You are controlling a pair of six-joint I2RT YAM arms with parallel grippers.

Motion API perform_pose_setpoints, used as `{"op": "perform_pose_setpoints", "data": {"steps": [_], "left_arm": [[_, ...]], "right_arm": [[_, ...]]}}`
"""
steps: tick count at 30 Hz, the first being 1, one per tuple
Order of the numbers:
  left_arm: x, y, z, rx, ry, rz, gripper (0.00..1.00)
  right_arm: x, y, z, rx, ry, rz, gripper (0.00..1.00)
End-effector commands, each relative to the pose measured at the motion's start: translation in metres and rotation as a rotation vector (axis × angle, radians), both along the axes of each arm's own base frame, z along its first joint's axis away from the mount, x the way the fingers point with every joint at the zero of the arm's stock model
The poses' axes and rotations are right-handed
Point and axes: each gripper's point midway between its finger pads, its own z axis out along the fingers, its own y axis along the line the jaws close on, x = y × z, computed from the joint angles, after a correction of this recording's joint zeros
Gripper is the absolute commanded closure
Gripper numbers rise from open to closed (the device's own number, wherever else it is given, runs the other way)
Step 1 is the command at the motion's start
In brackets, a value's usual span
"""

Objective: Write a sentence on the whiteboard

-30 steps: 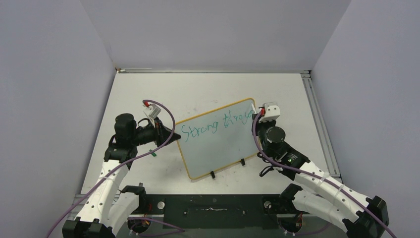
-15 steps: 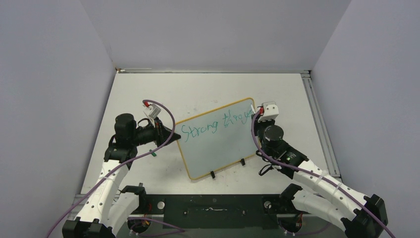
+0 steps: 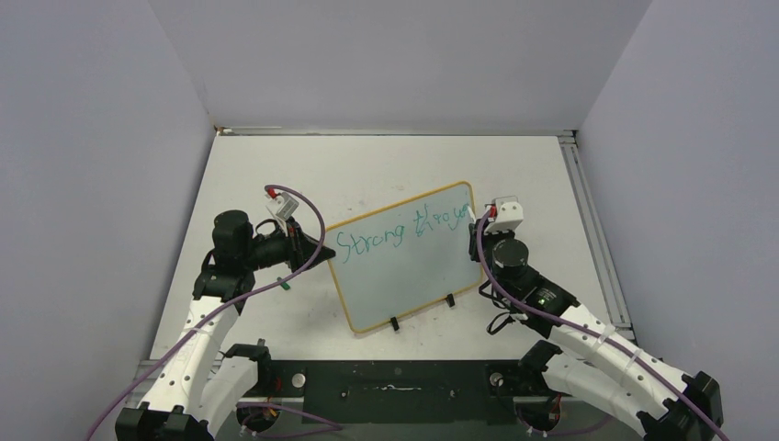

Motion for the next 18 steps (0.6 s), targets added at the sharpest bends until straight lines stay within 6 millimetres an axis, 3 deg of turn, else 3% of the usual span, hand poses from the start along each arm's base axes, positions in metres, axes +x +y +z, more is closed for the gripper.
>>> {"op": "perform_pose_setpoints", "data": {"steps": [1, 11, 18], "left_arm": [[0.003, 0.0, 0.012, 0.01, -0.09, -0.007, 1.0], [0.004, 0.0, 0.011, 0.011, -0.086, -0.006, 1.0], [0.004, -0.001, 0.01, 0.012, -0.085, -0.006, 1.0]], "right_arm": [[-0.008, 0.001, -0.009, 0.022, 0.034, 0.01, 0.95], [-0.017, 0.006, -0.022, 0.019, 0.069, 0.029, 0.95], [-0.013, 0.006, -0.015, 0.023, 0.034, 0.013, 0.95]]}}
